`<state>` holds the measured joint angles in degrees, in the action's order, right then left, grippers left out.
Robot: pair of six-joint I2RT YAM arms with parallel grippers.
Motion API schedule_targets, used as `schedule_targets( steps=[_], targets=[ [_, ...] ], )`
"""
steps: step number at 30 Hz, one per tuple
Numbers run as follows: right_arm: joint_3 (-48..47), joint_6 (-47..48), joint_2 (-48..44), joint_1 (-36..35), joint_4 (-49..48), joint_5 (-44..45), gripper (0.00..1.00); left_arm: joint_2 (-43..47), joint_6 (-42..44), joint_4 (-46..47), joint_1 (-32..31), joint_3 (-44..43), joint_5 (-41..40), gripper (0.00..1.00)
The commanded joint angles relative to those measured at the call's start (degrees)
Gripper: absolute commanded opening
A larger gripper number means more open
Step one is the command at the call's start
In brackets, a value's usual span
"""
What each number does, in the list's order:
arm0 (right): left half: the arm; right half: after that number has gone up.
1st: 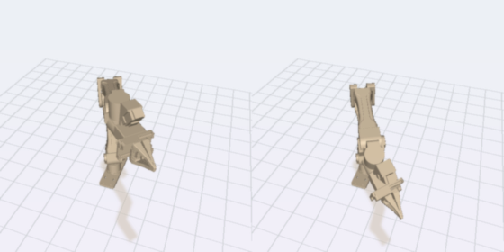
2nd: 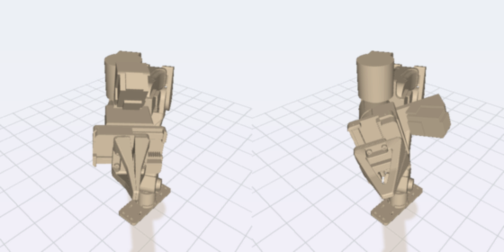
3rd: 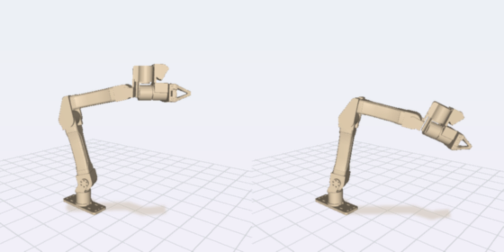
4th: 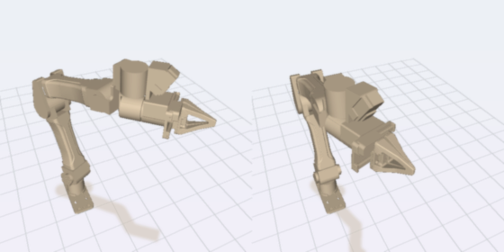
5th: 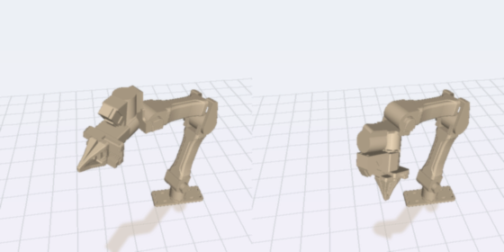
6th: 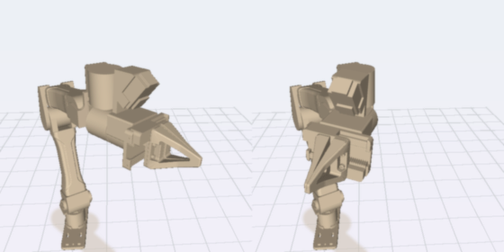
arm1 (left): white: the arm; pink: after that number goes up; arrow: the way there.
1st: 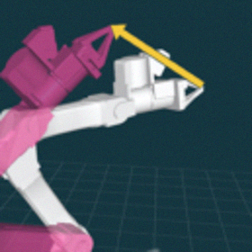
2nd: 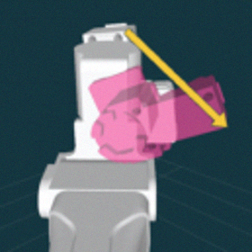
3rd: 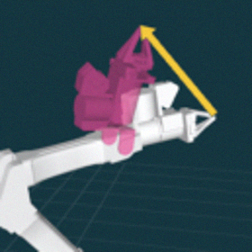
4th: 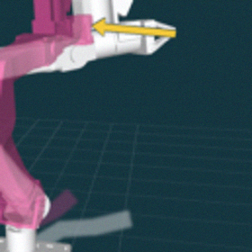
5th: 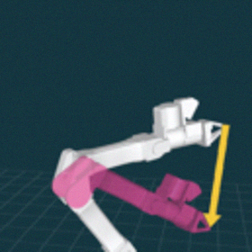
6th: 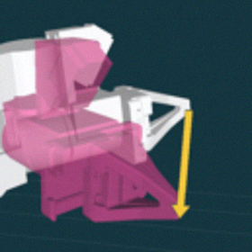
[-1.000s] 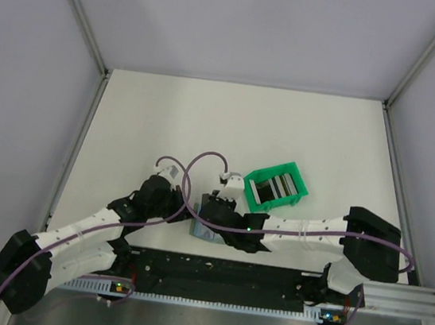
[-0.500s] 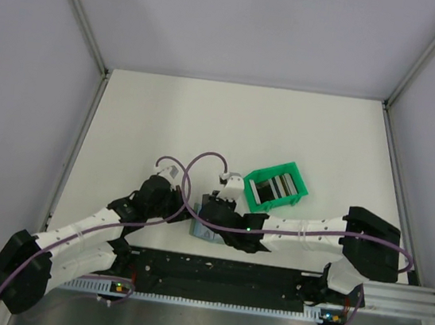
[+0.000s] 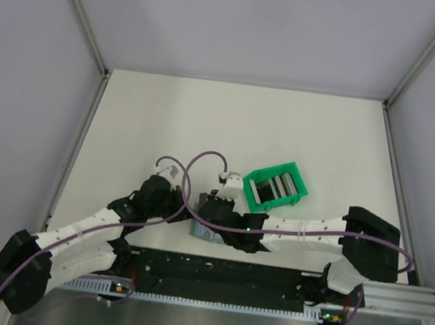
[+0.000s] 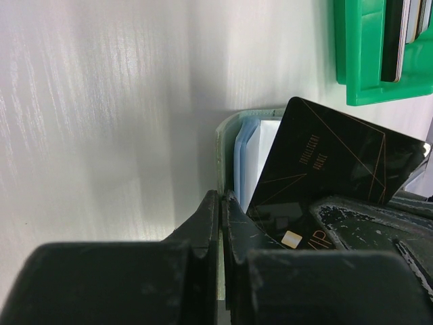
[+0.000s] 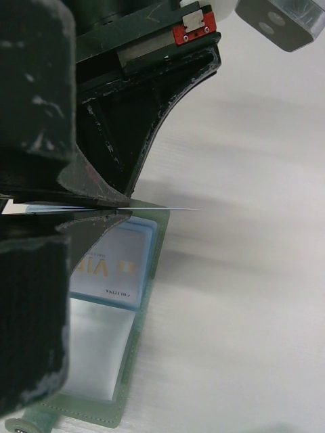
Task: Put the credit cards into the card holder
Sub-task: Turn over the card slot in the card holder.
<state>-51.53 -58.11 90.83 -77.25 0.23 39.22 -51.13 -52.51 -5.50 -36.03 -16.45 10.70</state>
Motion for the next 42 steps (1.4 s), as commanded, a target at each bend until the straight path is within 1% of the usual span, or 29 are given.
schedule_targets(
  steps=[1, 10, 25, 30, 42],
  targets=[
    [-3.05, 0.36, 1.19, -0.88, -0.41, -0.02, 0.00, 0.16, -0.14, 3.04, 0.26, 0.10, -0.15, 0.00],
    [-3.14, -0.16, 0.32, -0.97, 3.20, 1.56, 0.00, 0.16, -0.05, 2.95, 0.17, 0.19, -0.15, 0.00],
    [-2.70, 1.15, -2.05, -0.88, 3.29, 1.47, 0.00, -0.02, 0.13, 2.86, 0.17, 0.36, -0.68, 0.00],
    [-0.68, 2.56, -4.69, -0.97, 0.12, 1.20, 0.00, -0.02, 0.13, 3.04, 0.17, 0.36, -0.59, 0.00],
    [-2.70, 1.24, -0.13, -0.88, 1.88, 0.16, 0.00, 0.07, 0.04, 3.03, 0.17, 0.28, -0.42, 0.00]
  ],
)
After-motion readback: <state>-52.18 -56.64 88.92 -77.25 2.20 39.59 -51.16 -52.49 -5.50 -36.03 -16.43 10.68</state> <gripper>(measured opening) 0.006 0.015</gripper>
